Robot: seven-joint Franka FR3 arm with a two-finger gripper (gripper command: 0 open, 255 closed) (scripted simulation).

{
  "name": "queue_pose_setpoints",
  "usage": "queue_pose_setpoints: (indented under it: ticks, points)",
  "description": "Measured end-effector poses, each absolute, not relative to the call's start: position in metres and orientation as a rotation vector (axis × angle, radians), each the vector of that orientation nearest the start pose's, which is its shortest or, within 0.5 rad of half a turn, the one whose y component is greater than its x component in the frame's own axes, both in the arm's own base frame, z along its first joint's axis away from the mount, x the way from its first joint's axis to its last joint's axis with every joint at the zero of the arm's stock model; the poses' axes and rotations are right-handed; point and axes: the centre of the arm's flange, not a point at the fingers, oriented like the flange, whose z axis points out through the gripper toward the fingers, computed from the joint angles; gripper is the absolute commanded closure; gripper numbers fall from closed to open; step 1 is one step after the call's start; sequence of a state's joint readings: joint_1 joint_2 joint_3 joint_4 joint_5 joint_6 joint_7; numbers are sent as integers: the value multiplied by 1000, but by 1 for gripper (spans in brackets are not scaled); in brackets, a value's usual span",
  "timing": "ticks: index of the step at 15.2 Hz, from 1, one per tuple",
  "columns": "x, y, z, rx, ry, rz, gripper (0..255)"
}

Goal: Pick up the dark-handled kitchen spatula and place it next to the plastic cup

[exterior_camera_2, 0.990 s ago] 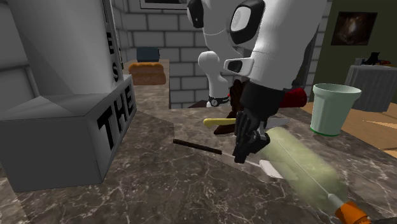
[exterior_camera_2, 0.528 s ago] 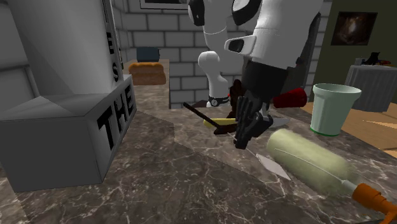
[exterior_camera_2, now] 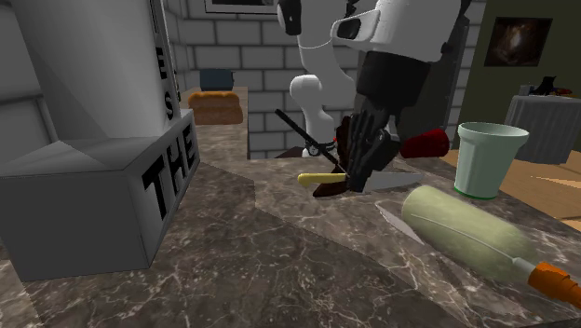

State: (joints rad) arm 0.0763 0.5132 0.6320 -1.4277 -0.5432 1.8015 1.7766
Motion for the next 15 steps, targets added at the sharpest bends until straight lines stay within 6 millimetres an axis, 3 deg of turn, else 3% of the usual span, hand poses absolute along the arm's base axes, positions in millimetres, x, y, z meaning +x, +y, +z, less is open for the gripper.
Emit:
queue_pose_setpoints:
  ticks: [10, 15]
  points:
    - [594, 347, 492, -2847, 1535, -335, 255]
    - [544, 364, 498, -2847, 1533, -334, 255]
